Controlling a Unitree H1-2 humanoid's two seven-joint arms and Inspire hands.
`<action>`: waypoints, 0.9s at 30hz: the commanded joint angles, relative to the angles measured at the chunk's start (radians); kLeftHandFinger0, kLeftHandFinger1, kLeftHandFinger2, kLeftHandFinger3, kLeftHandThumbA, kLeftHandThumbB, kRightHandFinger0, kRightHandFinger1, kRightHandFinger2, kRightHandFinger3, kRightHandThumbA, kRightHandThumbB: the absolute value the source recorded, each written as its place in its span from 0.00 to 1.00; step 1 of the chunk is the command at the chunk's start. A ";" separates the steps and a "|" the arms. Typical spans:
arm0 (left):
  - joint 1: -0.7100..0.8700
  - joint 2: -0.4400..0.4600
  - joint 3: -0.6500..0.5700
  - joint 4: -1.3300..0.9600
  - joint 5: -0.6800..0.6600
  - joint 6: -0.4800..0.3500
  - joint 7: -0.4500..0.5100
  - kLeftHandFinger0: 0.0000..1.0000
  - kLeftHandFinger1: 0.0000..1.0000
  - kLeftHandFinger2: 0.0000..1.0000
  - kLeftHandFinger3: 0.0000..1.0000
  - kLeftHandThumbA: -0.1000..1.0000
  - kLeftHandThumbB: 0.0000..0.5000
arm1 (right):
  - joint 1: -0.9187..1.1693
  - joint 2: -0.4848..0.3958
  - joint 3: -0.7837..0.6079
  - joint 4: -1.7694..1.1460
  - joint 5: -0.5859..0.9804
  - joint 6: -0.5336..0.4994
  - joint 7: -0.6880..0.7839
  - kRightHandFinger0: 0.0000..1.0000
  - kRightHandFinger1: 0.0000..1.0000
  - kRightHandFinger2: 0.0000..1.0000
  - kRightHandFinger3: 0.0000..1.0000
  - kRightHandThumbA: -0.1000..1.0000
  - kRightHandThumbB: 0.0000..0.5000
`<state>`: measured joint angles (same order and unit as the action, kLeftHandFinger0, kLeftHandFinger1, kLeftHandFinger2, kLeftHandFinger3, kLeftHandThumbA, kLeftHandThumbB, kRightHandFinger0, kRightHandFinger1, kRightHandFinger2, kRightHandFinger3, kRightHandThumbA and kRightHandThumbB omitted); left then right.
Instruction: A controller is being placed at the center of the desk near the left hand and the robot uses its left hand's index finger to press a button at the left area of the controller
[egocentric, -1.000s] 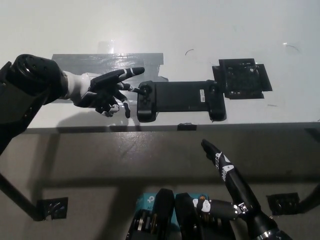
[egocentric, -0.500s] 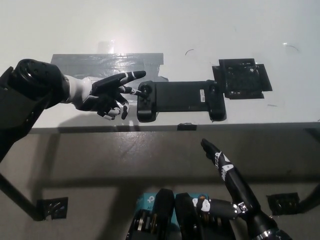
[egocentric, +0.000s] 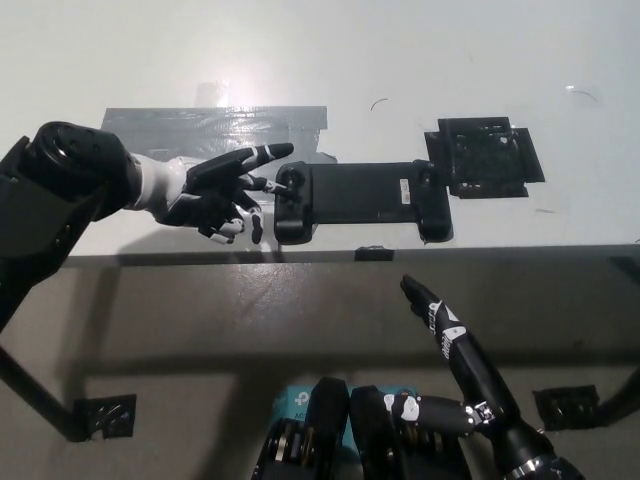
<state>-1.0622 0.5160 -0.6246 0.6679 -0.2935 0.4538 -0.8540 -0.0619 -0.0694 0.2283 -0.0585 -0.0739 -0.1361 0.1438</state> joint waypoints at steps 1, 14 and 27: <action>-0.029 0.012 -0.001 -0.009 -0.041 0.016 -0.002 0.00 0.00 0.27 1.00 1.00 0.83 | -0.018 0.009 -0.003 -0.026 -0.003 -0.004 0.005 1.00 1.00 1.00 1.00 1.00 0.54; -0.016 0.013 0.004 -0.042 -0.008 0.016 0.006 0.00 0.04 0.33 1.00 1.00 0.81 | -0.024 0.011 -0.001 -0.041 -0.007 0.002 0.005 1.00 1.00 1.00 1.00 1.00 0.52; -0.067 0.026 0.027 -0.004 0.003 0.016 -0.004 0.00 0.01 0.33 1.00 1.00 0.83 | -0.032 0.010 -0.012 -0.041 0.004 0.006 0.004 1.00 1.00 1.00 1.00 1.00 0.56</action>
<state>-1.0520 0.5124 -0.6275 0.6754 -0.2972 0.4541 -0.8532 -0.0665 -0.0692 0.2270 -0.0625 -0.0803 -0.1242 0.1441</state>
